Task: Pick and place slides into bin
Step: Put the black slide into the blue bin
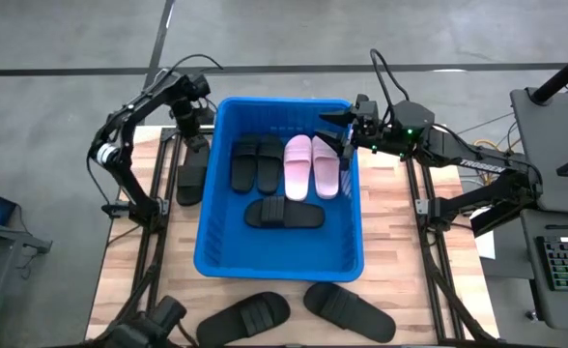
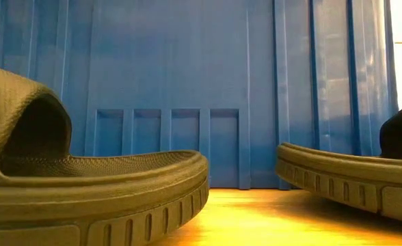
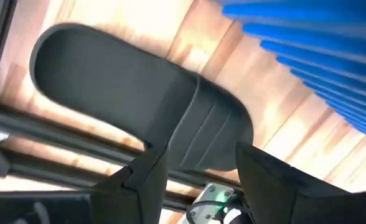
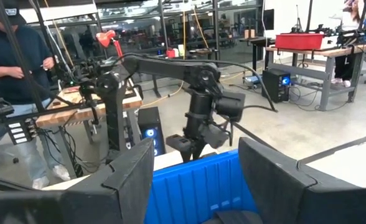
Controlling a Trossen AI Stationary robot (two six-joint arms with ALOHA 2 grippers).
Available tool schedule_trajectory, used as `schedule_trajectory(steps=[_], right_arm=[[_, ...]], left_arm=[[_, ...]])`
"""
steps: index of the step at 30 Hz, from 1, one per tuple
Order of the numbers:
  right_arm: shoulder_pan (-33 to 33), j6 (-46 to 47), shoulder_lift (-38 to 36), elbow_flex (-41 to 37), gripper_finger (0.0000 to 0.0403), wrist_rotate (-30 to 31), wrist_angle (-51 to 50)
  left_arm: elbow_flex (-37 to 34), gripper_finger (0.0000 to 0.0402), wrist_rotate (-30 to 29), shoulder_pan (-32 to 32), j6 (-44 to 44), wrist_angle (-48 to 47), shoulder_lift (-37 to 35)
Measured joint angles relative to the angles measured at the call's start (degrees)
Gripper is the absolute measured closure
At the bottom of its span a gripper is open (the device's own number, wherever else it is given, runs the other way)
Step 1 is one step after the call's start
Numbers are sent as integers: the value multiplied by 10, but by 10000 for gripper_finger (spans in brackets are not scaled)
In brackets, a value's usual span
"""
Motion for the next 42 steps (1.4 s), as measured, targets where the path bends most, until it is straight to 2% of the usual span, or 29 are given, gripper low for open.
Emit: schedule_trajectory(steps=[4,10,12,16,22,28,30,34,42], right_arm=[[0,0,0,0,179,0,0],[0,4,0,0,179,0,0],[0,4,0,0,179,0,0],[0,-1,0,0,179,0,0],[-1,3,0,0,179,0,0],[-1,6,0,0,179,0,0],[-1,6,0,0,179,0,0],[-1,6,0,0,179,0,1],[-1,11,0,0,179,0,1]], left_arm=[[-37,231,-28,1,-27,-1,-19],[-134,231,-28,0,-37,1,-33],[-166,231,-36,0,-41,24,-32],[-207,231,-88,-1,-88,97,-32],[-213,231,-85,-2,-119,133,-28],[-214,231,-83,-3,-89,146,-28],[-214,231,-62,-2,-72,145,-26],[-216,231,-34,-3,-63,143,-4],[-216,231,-33,-3,-77,120,48]])
